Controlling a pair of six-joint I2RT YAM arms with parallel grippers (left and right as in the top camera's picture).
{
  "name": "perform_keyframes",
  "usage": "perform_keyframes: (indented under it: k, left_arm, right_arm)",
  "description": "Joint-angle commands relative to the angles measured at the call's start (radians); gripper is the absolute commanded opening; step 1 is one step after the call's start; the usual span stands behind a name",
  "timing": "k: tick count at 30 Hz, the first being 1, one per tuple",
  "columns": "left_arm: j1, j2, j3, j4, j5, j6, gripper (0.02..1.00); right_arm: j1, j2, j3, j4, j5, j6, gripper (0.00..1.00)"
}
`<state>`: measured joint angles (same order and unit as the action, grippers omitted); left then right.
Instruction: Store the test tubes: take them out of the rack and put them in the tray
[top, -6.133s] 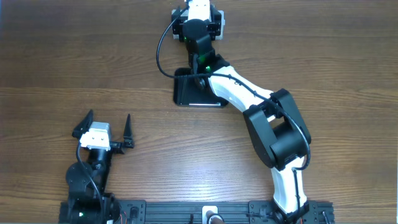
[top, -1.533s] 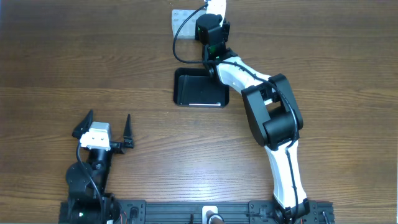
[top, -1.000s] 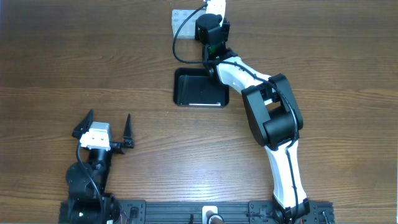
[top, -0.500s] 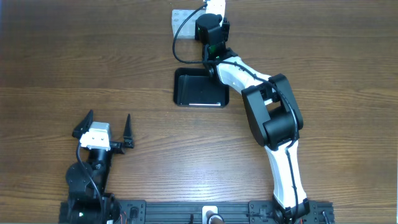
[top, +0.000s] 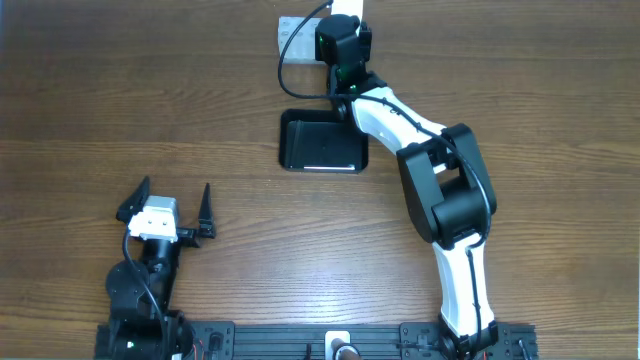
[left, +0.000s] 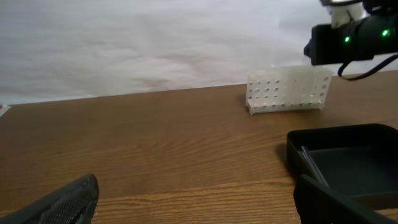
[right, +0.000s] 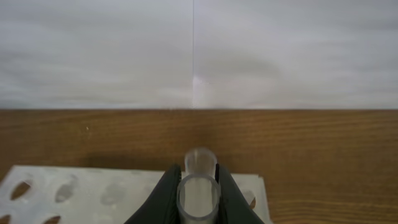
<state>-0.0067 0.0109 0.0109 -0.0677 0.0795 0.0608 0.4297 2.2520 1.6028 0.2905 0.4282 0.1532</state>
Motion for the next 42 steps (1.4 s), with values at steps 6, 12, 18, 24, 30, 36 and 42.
perform_keyframes:
  k: [6,12,18,24,30,36,42]
  left_arm:
    - [0.005,-0.008,-0.005,-0.002,0.013,0.011,1.0]
    - [0.005,-0.008,-0.005,-0.002,0.013,0.011,1.0]
    - [0.005,-0.008,-0.005,-0.002,0.013,0.011,1.0]
    - [0.005,-0.008,-0.005,-0.002,0.013,0.011,1.0]
    - [0.005,-0.008,-0.005,-0.002,0.013,0.01,1.0]
    - [0.005,-0.008,-0.005,-0.002,0.013,0.011,1.0]
    - [0.005,-0.008,-0.005,-0.002,0.013,0.011,0.993]
  right_arm:
    - [-0.015,-0.095,0.023,0.0,0.014,-0.021,0.036]
    - [-0.017,-0.1,0.023,-0.009,0.014,-0.021,0.038]
    - [-0.02,-0.104,0.036,-0.008,0.014,-0.043,0.038]
    - [-0.02,-0.119,0.106,-0.047,0.014,-0.066,0.029]
    - [-0.024,-0.128,0.236,-0.195,0.015,-0.066,0.009]
    - [-0.031,-0.159,0.32,-0.304,0.014,-0.065,0.009]
    - [-0.03,-0.245,0.325,-0.487,0.013,0.029,0.009]
